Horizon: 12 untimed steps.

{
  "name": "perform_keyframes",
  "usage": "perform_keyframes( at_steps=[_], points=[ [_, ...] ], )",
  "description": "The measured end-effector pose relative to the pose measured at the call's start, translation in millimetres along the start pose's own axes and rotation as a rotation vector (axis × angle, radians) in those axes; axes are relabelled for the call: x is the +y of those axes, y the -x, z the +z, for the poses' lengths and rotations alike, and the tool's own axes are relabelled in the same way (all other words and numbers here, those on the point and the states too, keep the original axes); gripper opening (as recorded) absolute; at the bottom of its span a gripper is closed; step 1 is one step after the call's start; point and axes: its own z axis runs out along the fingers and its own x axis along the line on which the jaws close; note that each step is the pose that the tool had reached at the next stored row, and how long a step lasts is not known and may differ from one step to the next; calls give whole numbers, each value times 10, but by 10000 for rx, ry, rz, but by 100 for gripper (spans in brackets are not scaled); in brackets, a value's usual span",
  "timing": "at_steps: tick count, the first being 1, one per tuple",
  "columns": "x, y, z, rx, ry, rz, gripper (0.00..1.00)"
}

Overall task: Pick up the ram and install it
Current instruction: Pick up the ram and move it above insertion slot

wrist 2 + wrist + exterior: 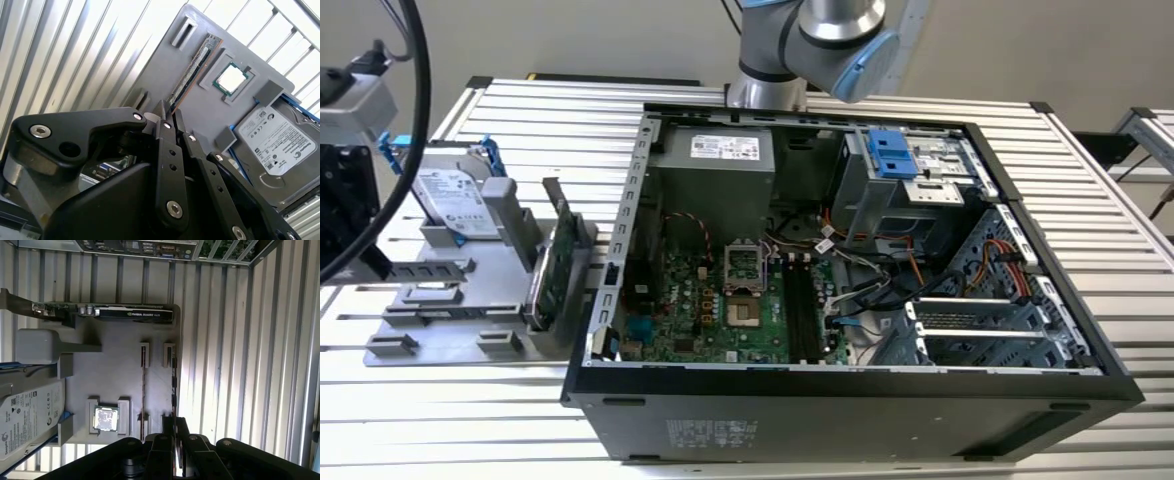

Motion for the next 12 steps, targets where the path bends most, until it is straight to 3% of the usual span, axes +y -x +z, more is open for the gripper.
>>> perform_keyframes(
  at_steps=[12],
  points=[
    [1,0,-51,-1,-1,0,0]
  ],
)
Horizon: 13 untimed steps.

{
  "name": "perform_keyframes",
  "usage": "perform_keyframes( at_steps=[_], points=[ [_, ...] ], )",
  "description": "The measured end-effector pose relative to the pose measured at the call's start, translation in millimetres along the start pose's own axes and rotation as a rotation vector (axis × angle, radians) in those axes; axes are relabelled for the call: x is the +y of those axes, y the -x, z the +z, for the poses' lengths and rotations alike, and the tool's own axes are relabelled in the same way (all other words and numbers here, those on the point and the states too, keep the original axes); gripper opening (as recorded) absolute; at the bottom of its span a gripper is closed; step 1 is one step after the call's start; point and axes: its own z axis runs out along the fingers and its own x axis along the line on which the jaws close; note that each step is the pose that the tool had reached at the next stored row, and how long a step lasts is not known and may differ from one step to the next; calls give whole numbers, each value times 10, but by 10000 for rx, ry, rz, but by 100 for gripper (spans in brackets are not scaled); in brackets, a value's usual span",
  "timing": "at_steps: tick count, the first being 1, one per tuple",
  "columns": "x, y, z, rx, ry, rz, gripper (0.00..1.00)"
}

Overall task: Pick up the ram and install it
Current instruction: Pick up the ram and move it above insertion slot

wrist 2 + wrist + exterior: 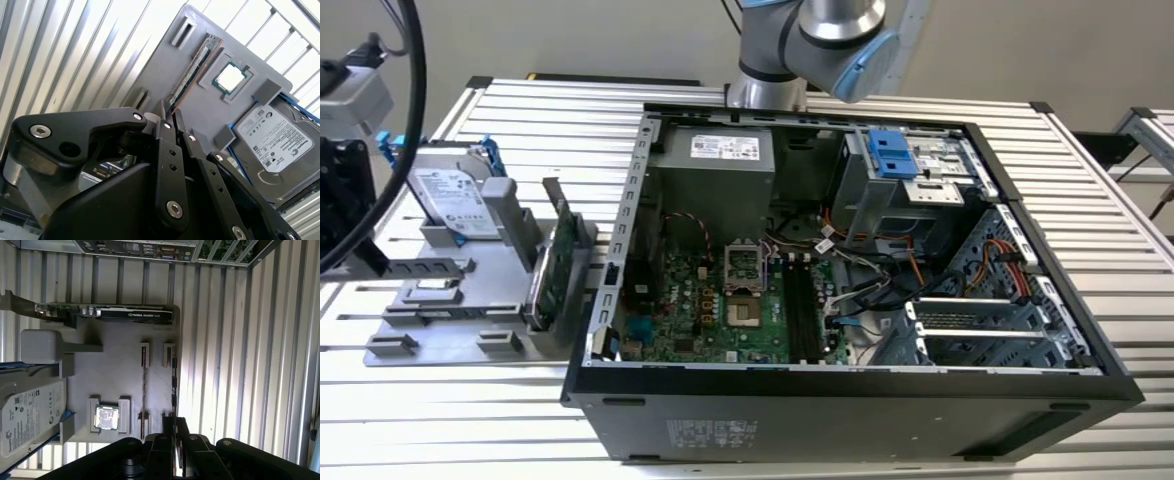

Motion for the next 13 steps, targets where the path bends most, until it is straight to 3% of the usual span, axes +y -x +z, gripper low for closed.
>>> perform_keyframes(
  at_steps=[13],
  points=[
    [1,1,-77,1,1,0,0]
  ],
)
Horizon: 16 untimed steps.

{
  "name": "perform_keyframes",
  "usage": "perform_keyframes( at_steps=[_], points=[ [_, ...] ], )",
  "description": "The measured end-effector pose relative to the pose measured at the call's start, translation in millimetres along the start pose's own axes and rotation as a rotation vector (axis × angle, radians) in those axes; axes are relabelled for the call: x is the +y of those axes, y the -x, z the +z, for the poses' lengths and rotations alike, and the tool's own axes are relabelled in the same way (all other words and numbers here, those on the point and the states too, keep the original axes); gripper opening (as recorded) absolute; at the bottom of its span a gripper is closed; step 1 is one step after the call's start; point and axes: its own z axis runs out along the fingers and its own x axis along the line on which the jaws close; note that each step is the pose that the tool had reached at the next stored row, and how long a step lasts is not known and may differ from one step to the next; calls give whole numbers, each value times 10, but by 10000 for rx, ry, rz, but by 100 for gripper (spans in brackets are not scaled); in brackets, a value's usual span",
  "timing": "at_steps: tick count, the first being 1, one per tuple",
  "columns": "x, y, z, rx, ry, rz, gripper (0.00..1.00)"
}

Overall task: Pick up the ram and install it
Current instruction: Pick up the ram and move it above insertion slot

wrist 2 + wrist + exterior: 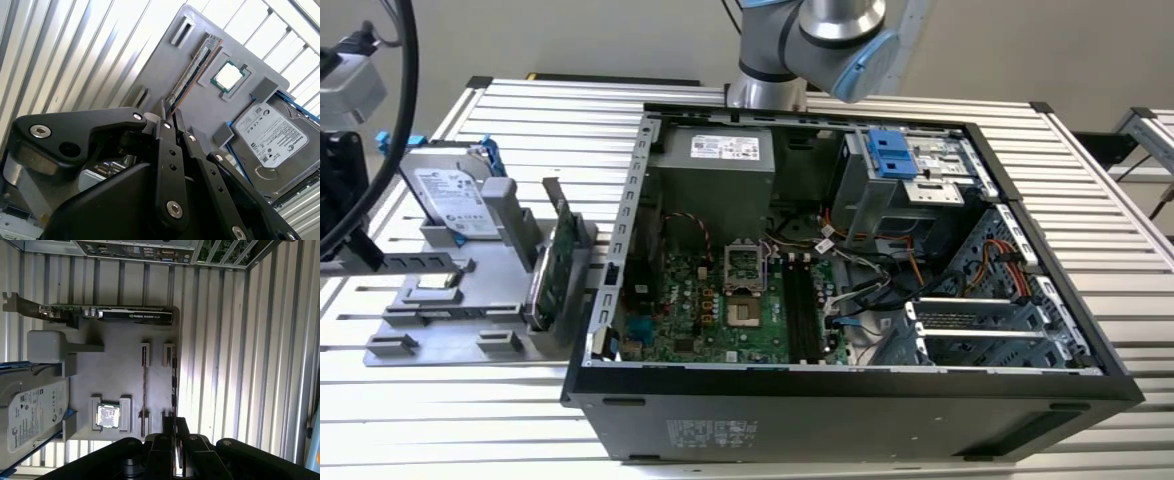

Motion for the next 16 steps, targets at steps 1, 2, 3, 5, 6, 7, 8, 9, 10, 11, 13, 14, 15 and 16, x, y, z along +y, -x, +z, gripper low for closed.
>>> perform_keyframes(
  at_steps=[1,2,3,5,6,7,8,9,10,11,13,14,15,16],
  points=[
    [0,0,-4,0,0,0,0],
    [0,0,-9,0,0,0,0],
    [0,0,-13,0,0,0,0],
    [0,0,-21,-1,-1,0,0],
    [0,0,-25,0,-1,0,0],
    [0,0,-28,0,0,0,0],
    [0,0,-32,0,0,0,0],
    [0,0,-34,0,1,0,0],
    [1,0,-38,0,0,0,0],
    [0,0,-41,0,0,0,0],
    [1,1,-47,0,0,0,0],
    [1,1,-50,0,-1,0,0],
    [1,1,-53,-1,-1,0,0],
    [1,1,-56,-1,-1,0,0]
  ],
)
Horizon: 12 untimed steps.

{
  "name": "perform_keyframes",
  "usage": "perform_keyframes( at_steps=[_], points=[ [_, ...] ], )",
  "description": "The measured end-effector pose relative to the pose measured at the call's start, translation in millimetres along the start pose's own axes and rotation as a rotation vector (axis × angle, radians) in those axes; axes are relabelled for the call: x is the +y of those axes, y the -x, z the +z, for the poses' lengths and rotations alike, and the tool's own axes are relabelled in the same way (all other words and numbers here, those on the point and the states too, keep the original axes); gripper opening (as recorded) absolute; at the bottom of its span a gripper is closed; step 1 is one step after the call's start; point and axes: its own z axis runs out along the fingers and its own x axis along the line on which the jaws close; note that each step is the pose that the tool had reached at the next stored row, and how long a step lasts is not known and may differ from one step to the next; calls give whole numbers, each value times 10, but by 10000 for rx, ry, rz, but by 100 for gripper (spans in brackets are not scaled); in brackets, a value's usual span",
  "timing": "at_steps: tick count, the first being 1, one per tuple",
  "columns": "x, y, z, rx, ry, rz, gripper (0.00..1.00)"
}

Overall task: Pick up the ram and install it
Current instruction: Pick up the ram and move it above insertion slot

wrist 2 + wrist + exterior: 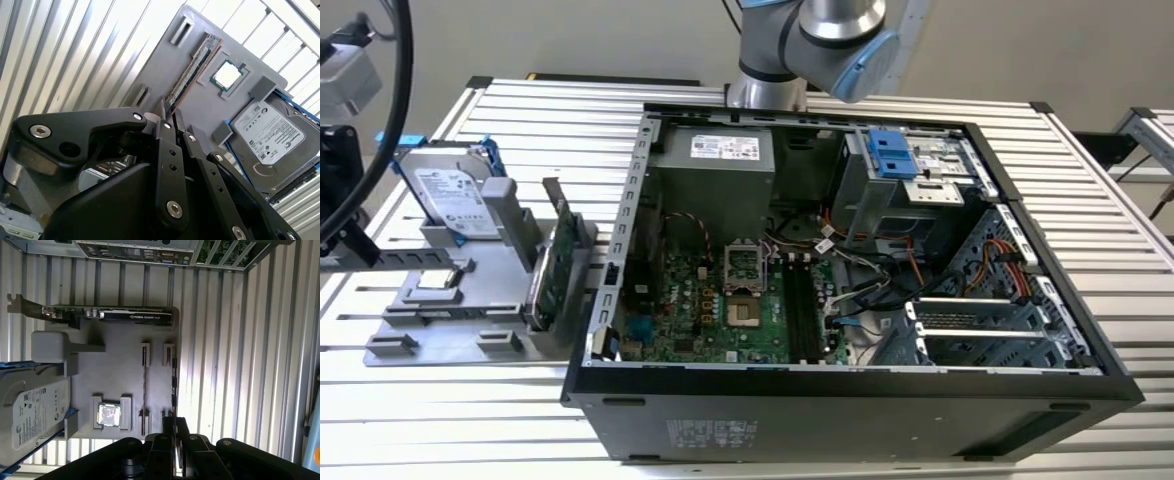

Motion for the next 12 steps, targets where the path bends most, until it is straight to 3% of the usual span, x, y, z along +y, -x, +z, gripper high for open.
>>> perform_keyframes(
  at_steps=[12],
  points=[
    [1,0,-27,0,0,0,0]
  ],
)
